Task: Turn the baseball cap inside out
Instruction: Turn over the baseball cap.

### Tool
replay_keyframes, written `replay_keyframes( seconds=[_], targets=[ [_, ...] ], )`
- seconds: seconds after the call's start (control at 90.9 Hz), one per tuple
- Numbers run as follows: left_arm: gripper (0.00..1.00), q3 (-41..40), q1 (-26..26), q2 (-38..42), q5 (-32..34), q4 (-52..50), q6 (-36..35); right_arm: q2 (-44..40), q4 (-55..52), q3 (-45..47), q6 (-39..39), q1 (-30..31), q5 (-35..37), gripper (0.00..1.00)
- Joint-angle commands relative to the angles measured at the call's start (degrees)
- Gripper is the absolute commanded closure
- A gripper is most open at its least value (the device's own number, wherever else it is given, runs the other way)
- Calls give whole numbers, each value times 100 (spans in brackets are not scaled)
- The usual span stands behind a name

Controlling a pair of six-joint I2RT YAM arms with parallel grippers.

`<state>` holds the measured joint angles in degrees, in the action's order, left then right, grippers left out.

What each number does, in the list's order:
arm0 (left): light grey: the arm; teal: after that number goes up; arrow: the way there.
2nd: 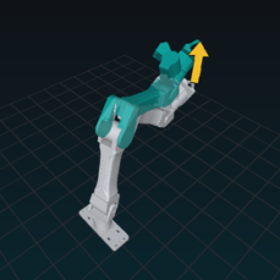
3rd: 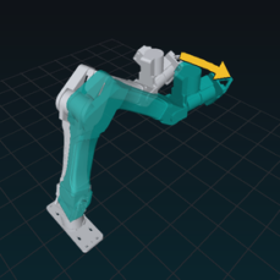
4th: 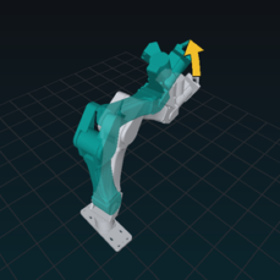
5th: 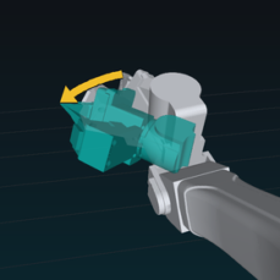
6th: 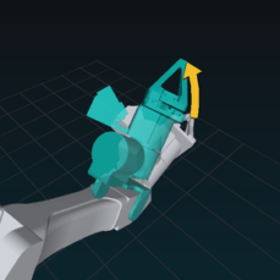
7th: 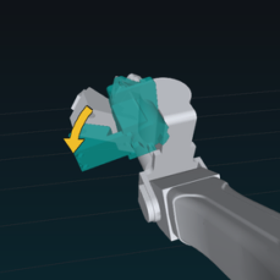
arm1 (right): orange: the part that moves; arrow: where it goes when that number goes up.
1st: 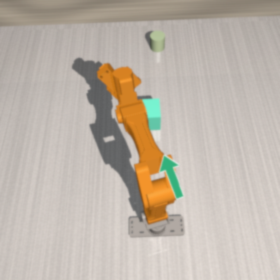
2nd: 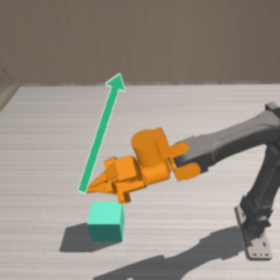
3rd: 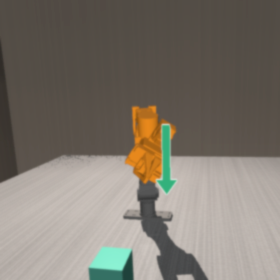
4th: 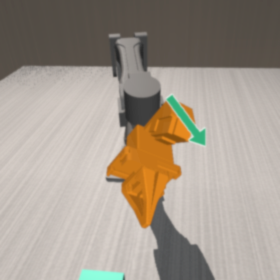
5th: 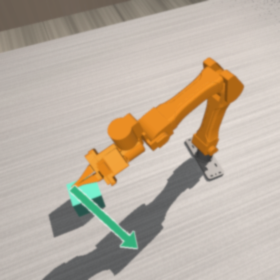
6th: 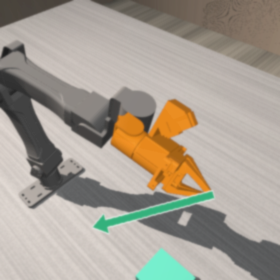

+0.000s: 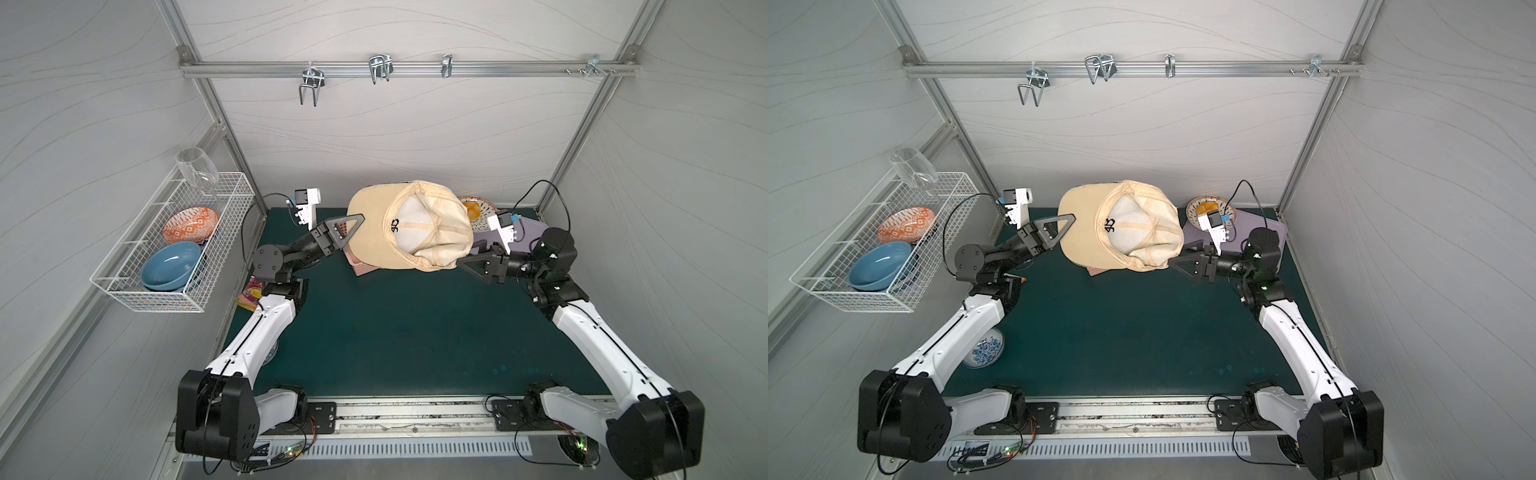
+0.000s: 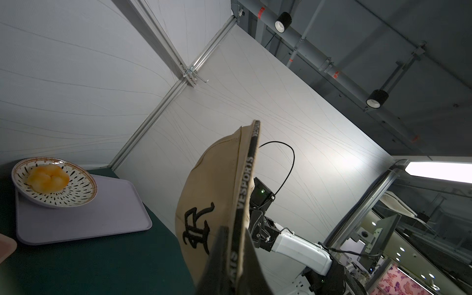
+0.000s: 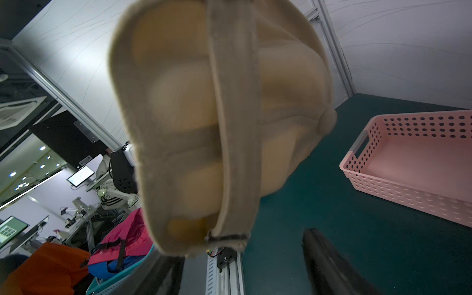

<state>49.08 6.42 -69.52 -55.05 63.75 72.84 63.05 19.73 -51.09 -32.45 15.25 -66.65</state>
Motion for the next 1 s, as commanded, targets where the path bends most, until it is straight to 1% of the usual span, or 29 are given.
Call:
replay_keyframes(
  seconds=[0.0, 0.121, 0.209, 0.264, 0.308, 0.407, 0.495, 0.561, 0.671, 0.715, 0.737, 0.77, 0.825, 0.847, 0.935, 0.99],
  targets=[
    [100, 307, -16, 161, -214, 590, 120, 50, 286, -134, 46, 103, -229, 25],
    [100, 290, 8, 227, -248, 456, 23, 129, 364, -272, 134, 332, -329, 26],
    [100, 225, 9, 274, -182, 348, -66, 109, -76, -463, 509, 565, -350, 30],
    [100, 194, 10, 330, -130, 125, -234, 40, -521, -583, 862, 652, -235, 37],
    [100, 180, 10, 382, -94, -106, -420, -25, -997, -656, 1085, 680, -97, 48],
    [100, 196, 9, 581, -26, -740, -865, -145, -2016, -781, 1656, 673, 474, 68],
    [100, 226, 11, 775, 56, -1356, -1319, -114, -2826, -930, 1908, 672, 1331, 82],
    [100, 294, 26, 929, 91, -2000, -1759, 59, -3400, -1095, 1941, 680, 2158, 100],
    [100, 468, 209, 1231, 315, -3358, -2808, 431, -4195, -1562, 1889, 836, 3558, 100],
    [100, 556, 371, 1304, 435, -3789, -3254, 598, -4452, -1739, 1881, 995, 4338, 100],
    [100, 620, 482, 1321, 511, -4203, -3468, 675, -4555, -1819, 1851, 1092, 4688, 100],
    [100, 683, 612, 1345, 619, -4526, -3730, 776, -4664, -1949, 1815, 1214, 5129, 100],
    [100, 745, 789, 1361, 819, -4901, -4024, 924, -4818, -2121, 1662, 1409, 5776, 100],
    [100, 750, 837, 1368, 895, -4976, -4098, 971, -4877, -2187, 1616, 1472, 6179, 100],
    [100, 747, 1054, 1371, 1252, -5274, -4368, 1223, -5188, -2442, 1421, 1784, 7413, 100],
    [100, 763, 1190, 1354, 1480, -5513, -4581, 1354, -5345, -2596, 1255, 1886, 7878, 100]
  ],
)
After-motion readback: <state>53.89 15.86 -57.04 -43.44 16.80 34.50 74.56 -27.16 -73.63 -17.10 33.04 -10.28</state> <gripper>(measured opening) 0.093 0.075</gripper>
